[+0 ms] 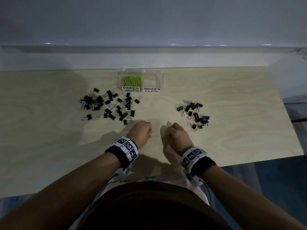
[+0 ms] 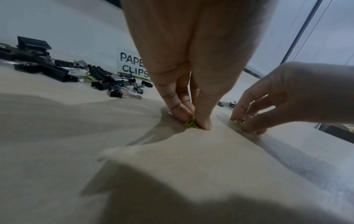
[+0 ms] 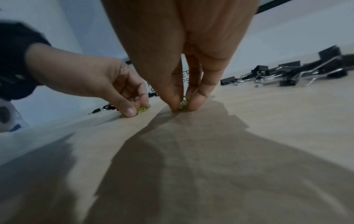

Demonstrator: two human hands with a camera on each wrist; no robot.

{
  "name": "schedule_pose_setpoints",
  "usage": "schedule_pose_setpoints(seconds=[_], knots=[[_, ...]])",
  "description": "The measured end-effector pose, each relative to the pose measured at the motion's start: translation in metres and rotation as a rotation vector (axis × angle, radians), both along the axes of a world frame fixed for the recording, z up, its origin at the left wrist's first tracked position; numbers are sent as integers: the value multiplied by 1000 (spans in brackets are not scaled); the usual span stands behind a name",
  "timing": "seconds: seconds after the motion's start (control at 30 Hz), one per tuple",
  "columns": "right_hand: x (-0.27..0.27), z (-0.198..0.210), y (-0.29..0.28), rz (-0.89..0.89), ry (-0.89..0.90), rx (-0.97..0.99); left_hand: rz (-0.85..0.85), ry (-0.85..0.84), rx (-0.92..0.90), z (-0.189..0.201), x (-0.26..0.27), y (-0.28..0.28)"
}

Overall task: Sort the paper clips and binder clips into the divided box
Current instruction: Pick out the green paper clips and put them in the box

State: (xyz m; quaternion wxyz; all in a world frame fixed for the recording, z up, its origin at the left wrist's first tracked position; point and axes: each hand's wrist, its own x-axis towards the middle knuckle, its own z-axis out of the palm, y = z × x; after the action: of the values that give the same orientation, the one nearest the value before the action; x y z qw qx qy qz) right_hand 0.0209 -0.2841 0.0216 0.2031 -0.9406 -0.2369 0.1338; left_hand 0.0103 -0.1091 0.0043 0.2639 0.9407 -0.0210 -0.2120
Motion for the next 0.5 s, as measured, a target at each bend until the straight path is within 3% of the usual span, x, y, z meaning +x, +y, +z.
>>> schedule_pose_setpoints(seconds=[0.07, 0.27, 0.5], knots=[[1, -7, 4, -61, 58, -32, -1, -3, 14, 1, 0, -2], [5, -4, 17, -3, 52, -208, -128, -26, 100, 2, 3, -6], [11, -10, 20, -50, 84, -220, -130, 7, 132, 1, 3, -13]])
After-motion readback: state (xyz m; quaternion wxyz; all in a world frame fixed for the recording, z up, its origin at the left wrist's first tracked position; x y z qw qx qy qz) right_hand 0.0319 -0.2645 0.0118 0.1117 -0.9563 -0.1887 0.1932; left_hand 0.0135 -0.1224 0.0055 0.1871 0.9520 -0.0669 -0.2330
